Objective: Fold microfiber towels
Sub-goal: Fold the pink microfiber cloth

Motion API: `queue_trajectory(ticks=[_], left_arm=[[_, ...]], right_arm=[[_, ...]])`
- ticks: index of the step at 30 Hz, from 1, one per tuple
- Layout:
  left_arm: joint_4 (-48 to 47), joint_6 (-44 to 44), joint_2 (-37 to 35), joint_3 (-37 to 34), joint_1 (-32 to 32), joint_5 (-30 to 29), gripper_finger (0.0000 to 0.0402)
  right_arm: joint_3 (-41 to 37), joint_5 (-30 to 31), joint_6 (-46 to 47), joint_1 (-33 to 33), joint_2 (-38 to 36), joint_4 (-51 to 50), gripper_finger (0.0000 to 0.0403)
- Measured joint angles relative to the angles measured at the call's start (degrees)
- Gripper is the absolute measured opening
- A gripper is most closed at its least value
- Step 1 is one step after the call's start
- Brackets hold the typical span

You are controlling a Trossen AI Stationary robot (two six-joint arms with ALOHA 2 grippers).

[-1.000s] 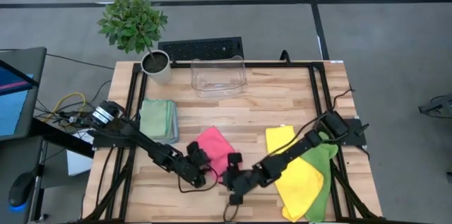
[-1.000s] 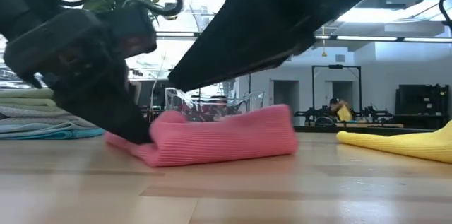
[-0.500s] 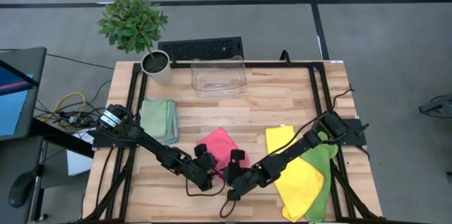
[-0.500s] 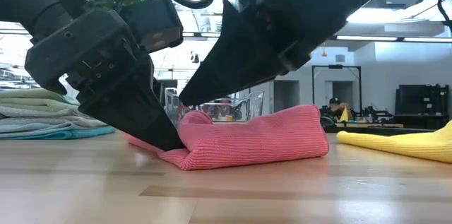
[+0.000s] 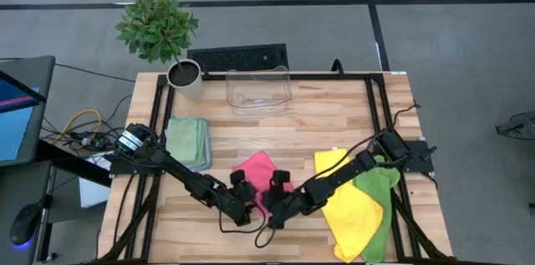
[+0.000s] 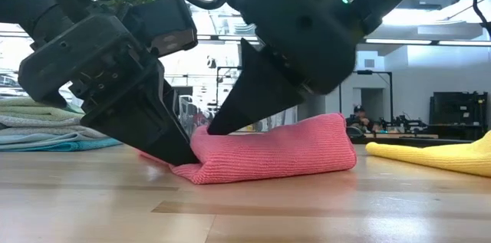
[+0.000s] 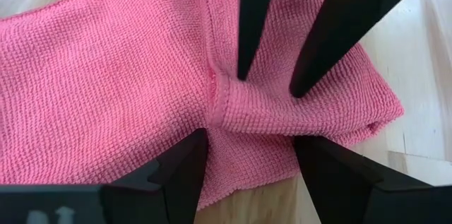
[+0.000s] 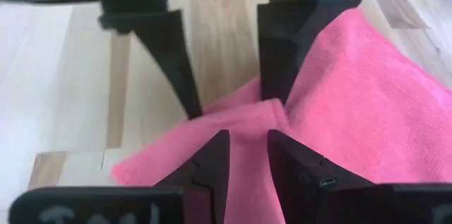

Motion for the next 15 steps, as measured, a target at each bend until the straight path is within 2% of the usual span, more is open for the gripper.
queue_trajectory(ticks=[7,15], left_arm=[[0.2,0.4,0.0,0.0,0.0,-0.2,0.0212],[0.2,0.6,0.0,0.0,0.0,-0.1,0.0212]], right_arm=[[-0.1,-1.8,-2.6,-2.0,1.1,1.7,0.0121],[0.0,-4.4,-5.8,-3.4,0.9,6.4,0.0098]])
